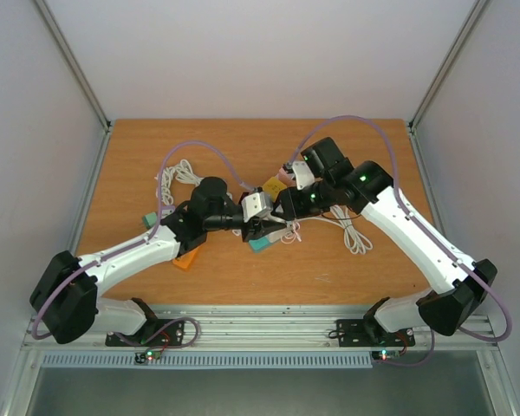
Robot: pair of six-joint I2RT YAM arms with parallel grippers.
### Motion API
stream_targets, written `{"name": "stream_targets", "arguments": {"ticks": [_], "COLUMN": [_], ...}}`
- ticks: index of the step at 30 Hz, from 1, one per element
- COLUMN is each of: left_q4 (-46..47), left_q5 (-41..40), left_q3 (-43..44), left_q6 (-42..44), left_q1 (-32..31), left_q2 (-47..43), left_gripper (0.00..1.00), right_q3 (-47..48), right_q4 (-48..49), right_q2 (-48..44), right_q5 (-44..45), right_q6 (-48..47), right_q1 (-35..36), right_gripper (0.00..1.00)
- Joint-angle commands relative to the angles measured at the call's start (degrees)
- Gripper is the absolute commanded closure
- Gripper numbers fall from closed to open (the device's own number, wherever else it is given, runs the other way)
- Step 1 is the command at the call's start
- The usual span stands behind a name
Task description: Insert the plug
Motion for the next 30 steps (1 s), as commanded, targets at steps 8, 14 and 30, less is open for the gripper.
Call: {"name": "stream_targets", "arguments": {"ticks": [8, 14, 30], "left_q4": [1.37, 4.96, -17.68], "left_q5": [-1.09, -16.31, -62.66], "left_q3": [2.53, 1.39, 6.19], "left_q6": [0.97, -5.3, -26.32], "left_q1": [-0.32, -0.24, 0.95], "left_q2": [-0.58, -2.16, -16.83], "left_gripper": [0.59, 0.09, 0.01], "right_q3": [1.44, 2.74, 26.39], "right_q4": [-0.29, 1.01, -7.61], "right_q2": [1.97, 1.46, 25.73], "right_q5": [1.79, 12.69, 31.37], "right_q6": [4.82, 12.54, 36.26], "right_q1": [1.54, 0.95, -6.5], "right_gripper": [0.81, 0.99, 0.99]}}
